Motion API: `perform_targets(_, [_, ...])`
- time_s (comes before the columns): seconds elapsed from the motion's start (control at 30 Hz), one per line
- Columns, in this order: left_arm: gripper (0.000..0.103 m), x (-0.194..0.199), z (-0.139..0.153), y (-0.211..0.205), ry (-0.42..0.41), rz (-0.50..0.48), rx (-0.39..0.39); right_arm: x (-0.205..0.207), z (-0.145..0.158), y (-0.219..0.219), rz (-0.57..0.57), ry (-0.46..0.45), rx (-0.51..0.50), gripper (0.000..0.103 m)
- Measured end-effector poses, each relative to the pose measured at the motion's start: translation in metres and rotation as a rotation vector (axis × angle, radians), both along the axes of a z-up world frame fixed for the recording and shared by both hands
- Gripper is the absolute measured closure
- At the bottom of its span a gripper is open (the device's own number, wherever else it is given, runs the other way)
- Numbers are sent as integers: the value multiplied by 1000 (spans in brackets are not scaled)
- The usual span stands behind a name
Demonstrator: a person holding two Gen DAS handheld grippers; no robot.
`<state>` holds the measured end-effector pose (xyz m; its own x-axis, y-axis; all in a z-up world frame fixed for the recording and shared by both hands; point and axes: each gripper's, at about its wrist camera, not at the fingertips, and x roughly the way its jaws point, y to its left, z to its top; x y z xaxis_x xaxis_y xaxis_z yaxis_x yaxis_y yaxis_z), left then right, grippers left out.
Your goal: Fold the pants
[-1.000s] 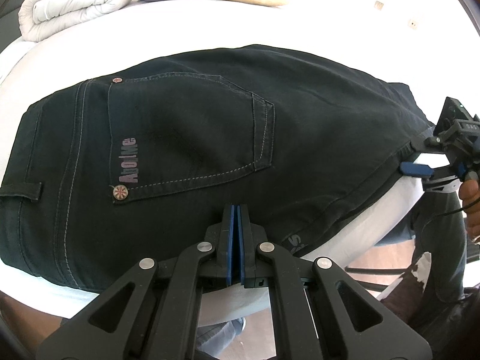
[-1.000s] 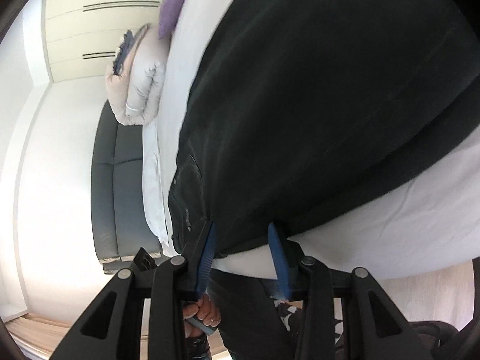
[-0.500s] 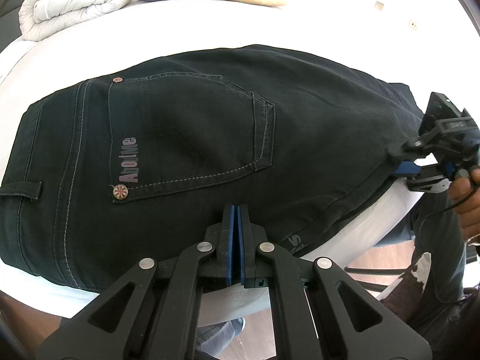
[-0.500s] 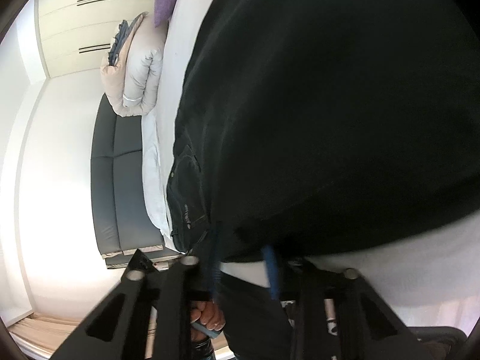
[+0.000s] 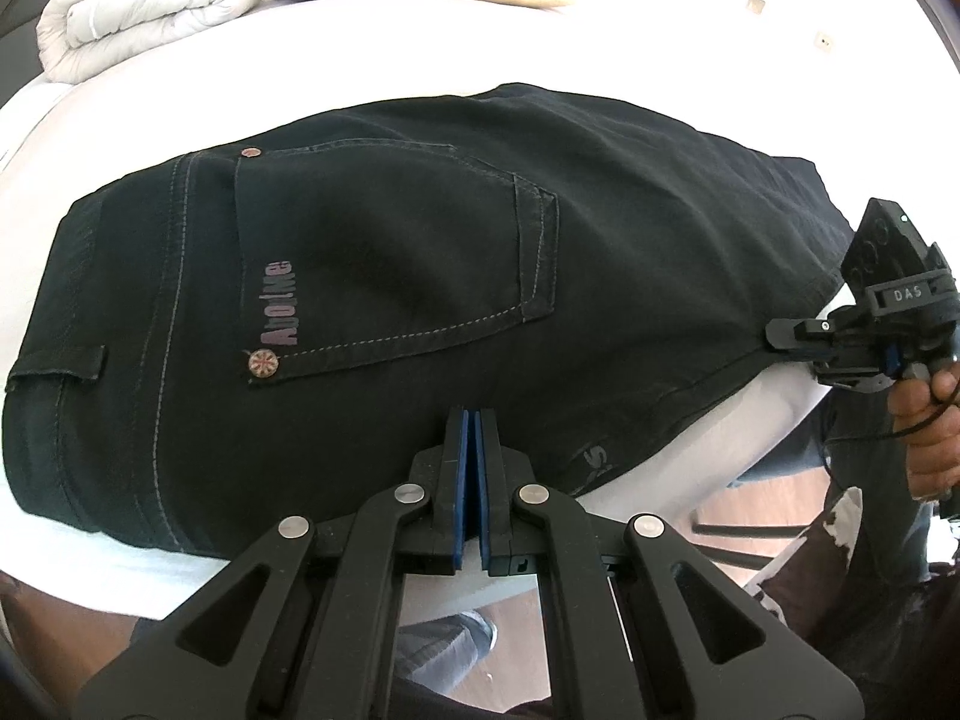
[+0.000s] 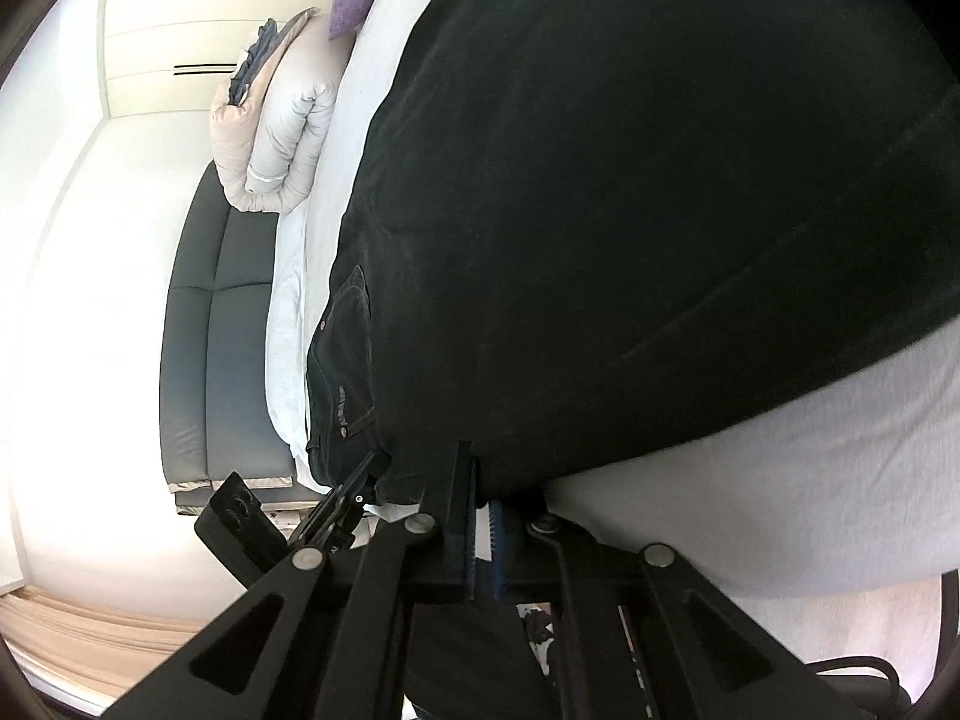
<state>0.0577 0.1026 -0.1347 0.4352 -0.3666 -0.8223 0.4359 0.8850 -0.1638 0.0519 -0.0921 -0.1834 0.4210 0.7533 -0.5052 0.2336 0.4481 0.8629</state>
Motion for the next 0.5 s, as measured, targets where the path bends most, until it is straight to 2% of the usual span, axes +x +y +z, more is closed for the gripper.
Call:
perform_targets(0.1, [101,-3,18,-8,-40,-1,-6,1,-1,-1,2,0,19,99])
perform_targets(0.2, [101,7,38,-28,-83,-10,-79,1,-2,-2,-2,0,36,97])
perform_targets(0.23, [101,12,41,-36,-85,-15,-94,1,-4,-4,-5,6,59,94])
perform_targets(0.33, [101,29,31,-66,-63,-55,-68,-2,-5,-24,-70,2,125,86])
perform_targets(0.4, [101,33,10,-80,-25,-74,16,-8,-3,-46,-139,-10,129,85])
perform_targets(0.5, [101,30,4,-74,-34,-69,-2,-18,-7,-87,-254,-20,155,88])
